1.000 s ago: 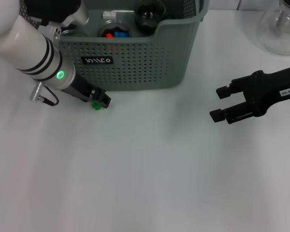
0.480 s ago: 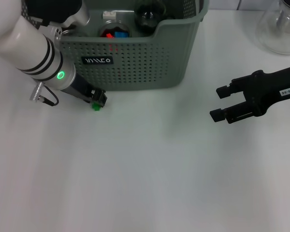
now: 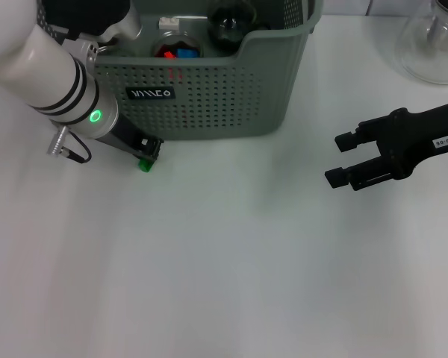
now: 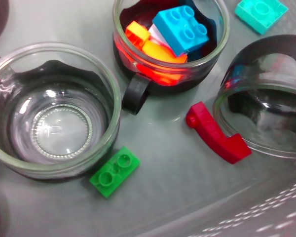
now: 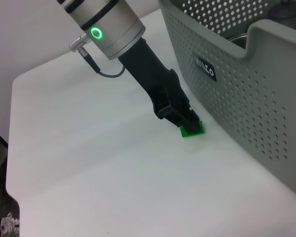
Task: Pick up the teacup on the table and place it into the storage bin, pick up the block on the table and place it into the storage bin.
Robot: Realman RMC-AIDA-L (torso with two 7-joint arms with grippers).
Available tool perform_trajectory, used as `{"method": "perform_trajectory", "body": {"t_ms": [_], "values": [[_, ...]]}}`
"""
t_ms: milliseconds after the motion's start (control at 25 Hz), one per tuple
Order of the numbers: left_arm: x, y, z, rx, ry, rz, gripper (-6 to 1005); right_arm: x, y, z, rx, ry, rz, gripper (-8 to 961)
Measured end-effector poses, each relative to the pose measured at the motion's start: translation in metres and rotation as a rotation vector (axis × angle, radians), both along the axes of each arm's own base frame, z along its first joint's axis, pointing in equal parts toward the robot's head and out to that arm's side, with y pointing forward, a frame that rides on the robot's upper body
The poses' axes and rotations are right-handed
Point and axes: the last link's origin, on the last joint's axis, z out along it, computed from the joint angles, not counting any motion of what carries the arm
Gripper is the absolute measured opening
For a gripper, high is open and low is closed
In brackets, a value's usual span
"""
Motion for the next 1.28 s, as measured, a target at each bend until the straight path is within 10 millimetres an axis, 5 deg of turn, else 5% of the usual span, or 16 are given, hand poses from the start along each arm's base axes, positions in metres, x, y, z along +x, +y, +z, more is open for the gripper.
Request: {"method": "perform_trajectory", "body": {"t_ms": [360, 800, 1040, 1280], "values": [[0.002, 0.000, 0.004, 0.013, 0.022, -0.007, 100, 0.000, 0.000, 0.000, 0.000, 0.000, -0.001, 835], [0.018, -0.026, 0.023, -0.055, 0.047, -0.040, 101, 0.000, 0.001, 0.001, 0.004, 0.000, -0.001, 835], [0.047, -0.052, 0.051, -0.111, -0.057, -0.103, 100, 0.001, 0.002, 0.003, 0.013, 0.003, -0.002, 835], [0.101, -0.067, 0.082, -0.174, -0.319, -0.294, 100, 0.002, 0.002, 0.005, 0.021, 0.010, -0.011, 835]]}}
